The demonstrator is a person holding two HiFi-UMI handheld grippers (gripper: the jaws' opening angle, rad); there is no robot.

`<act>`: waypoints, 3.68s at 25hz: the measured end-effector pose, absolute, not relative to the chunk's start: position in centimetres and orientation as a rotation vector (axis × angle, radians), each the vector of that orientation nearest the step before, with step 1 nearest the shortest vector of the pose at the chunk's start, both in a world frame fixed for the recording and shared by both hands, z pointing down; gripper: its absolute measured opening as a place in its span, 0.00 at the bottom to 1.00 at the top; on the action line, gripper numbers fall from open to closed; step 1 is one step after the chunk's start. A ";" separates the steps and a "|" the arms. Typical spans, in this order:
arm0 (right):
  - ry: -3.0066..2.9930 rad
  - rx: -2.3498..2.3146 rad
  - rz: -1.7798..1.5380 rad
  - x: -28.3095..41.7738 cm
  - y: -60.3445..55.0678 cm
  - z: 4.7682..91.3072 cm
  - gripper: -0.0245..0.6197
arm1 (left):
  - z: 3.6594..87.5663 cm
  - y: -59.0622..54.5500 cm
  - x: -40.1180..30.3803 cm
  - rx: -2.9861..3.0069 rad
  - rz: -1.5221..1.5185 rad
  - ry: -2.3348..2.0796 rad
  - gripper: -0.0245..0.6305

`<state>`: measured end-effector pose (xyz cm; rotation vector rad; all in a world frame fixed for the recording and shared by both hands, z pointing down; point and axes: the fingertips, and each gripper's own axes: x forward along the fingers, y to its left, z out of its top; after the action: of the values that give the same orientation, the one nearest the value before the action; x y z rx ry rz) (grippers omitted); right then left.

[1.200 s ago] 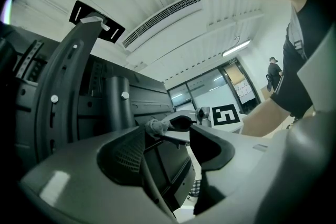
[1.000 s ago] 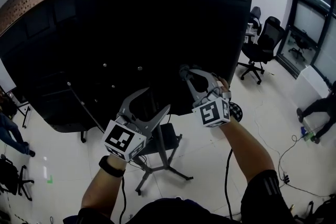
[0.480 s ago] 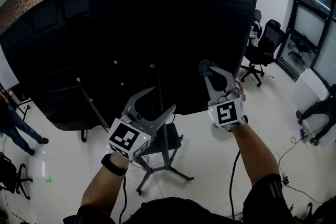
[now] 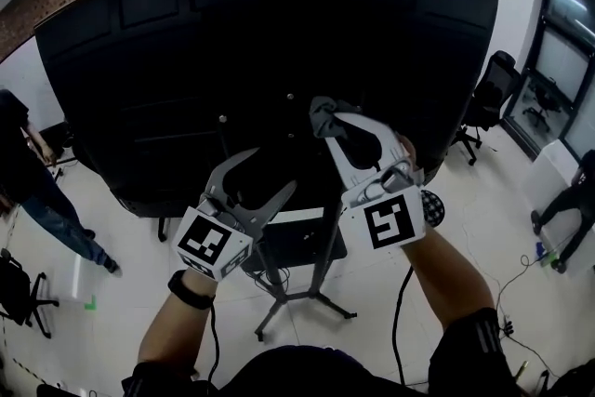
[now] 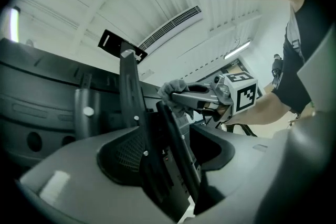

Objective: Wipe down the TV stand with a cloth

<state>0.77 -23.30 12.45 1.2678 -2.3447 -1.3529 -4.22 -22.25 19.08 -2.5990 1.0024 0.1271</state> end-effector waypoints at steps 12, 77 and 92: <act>-2.222 0.917 -1.442 -23.0 -24.1 12.8 0.07 | 18.9 -23.3 -22.4 -2.473 0.106 1.250 0.49; -1.461 0.763 -1.365 -27.2 -31.1 23.7 0.07 | 25.4 -24.2 -29.0 -2.652 0.114 1.273 0.49; -2.183 0.908 -1.065 -20.8 -25.5 10.9 0.07 | 19.8 -22.3 -24.7 -2.610 0.185 1.114 0.49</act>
<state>-20.81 -25.46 10.94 0.9084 -2.1825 -1.0650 -24.71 -22.33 19.81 -2.6104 1.1142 0.1846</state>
